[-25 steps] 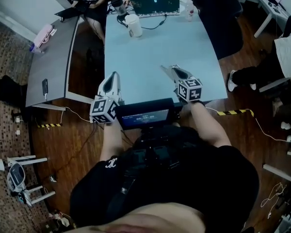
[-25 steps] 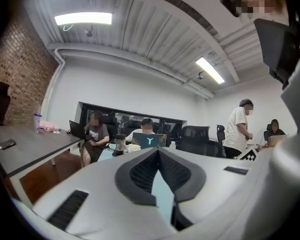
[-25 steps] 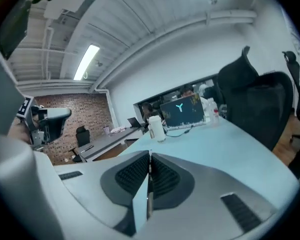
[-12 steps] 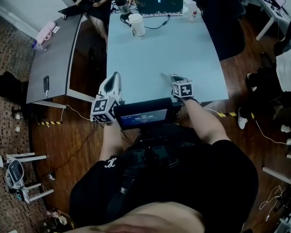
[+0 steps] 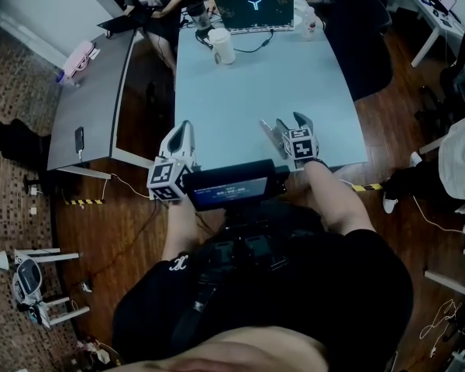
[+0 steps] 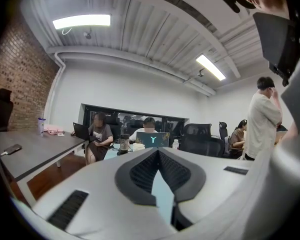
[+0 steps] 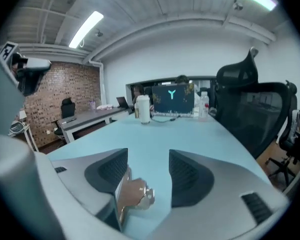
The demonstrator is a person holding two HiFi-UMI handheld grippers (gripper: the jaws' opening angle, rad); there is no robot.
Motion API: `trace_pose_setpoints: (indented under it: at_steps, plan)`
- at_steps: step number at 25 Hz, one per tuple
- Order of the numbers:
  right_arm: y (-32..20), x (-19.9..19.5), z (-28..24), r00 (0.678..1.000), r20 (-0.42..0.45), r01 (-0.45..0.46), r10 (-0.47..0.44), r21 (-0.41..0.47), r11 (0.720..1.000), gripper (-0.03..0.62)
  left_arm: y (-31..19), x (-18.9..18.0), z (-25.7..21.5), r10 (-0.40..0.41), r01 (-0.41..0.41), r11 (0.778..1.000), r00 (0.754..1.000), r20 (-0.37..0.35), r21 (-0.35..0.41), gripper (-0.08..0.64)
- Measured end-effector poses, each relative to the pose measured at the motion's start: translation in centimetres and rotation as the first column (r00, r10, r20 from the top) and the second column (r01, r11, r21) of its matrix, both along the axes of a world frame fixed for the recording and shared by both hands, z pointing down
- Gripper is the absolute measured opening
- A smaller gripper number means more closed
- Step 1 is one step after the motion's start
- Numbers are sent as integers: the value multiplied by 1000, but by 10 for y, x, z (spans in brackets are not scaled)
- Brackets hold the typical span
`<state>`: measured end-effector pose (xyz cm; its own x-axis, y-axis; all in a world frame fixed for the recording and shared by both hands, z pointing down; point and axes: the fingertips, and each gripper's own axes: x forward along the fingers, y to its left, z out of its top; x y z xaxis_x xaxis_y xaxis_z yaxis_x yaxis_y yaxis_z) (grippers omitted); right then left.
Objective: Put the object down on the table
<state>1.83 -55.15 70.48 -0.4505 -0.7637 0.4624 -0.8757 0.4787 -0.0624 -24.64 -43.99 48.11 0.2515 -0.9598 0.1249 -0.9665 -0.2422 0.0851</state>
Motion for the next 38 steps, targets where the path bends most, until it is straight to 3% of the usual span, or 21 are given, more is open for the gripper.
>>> trace_pose_setpoints:
  at_steps: [3,6,7,10,11,14,16,26,29,35,38]
  plan:
    - [-12,20,-68,998,53,-34,25,175,984,267,-3,12,-3,10,-10,1000,1000,13,8,-9]
    - [-13,23,-151,992,127,-51,7,341,939,261,-7,13,-7,17,-17,1000,1000,17,18,-8]
    - [-8,22,-179,990,136,-38,-20,406,913,210,-8,13,-10,21,-21,1000,1000,17,23,-8]
    - [25,20,-257,990,104,15,-92,580,814,206,-9,25,-19,37,-39,998,999,35,48,-9]
    - [37,20,-277,991,92,22,-100,617,787,179,-10,29,-23,44,-46,997,998,42,61,-8]
    - [59,28,-312,991,109,-24,-72,696,718,2,-11,32,-29,51,-55,994,997,52,89,-8]
    - [66,36,-323,989,135,-59,-57,726,685,-21,-11,35,-30,50,-55,994,997,64,92,-8]
    - [113,84,-343,980,172,-64,-97,743,666,-23,18,85,-32,59,-66,993,995,80,95,-8]
    - [137,82,-341,980,173,-65,-96,739,670,-23,40,84,-32,70,-78,992,994,80,103,-8]
    - [213,66,-334,979,183,-76,-87,731,678,-21,112,71,-41,94,-106,984,992,86,141,-8]
    - [265,62,-323,980,190,-98,-56,711,696,-21,167,62,-33,111,-120,983,991,76,138,-8]
